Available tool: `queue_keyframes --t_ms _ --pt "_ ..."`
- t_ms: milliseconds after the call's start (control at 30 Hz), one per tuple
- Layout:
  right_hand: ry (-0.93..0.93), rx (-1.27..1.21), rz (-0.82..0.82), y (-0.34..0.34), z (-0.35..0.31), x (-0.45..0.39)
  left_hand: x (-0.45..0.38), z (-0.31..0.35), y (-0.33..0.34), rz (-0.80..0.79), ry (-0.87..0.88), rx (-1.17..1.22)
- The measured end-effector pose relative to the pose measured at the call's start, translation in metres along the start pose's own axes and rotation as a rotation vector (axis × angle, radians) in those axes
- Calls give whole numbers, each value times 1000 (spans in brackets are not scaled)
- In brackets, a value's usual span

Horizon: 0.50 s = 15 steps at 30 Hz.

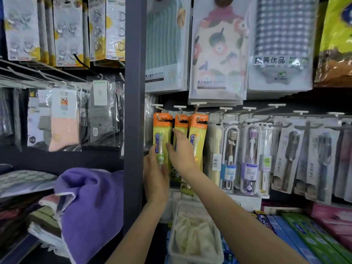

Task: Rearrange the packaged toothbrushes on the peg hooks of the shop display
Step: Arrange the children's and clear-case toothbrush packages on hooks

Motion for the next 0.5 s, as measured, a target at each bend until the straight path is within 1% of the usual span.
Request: queue_keyframes --t_ms 100,167,267,333,367,433,500 --pt "55 -43 10 1 4 -2 -3 2 -4 23 -2 59" --pt "92 -78 9 3 8 -1 -5 1 -2 8 -4 78" --pt "157 -124 -19 12 14 1 -11 -3 10 -92 -3 60" --pt "170 -138 -27 18 13 2 -15 -8 17 -150 -33 50" --pt "163 -148 -27 20 11 3 -16 -8 19 -157 -9 37" --pt "133 -146 -18 21 6 3 -19 -5 13 -89 13 -7" --pt "131 -148 1 19 6 1 -18 -1 9 -71 11 18"
Point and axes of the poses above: each hand's wrist, its own x-axis away from the middle knuckle, its own y-axis out of the palm, z = x × y, the point moved 9 cm from there along -x, towards the middle knuckle, and after that the axes turned 5 degrees about -x, right-handed, at the moved point
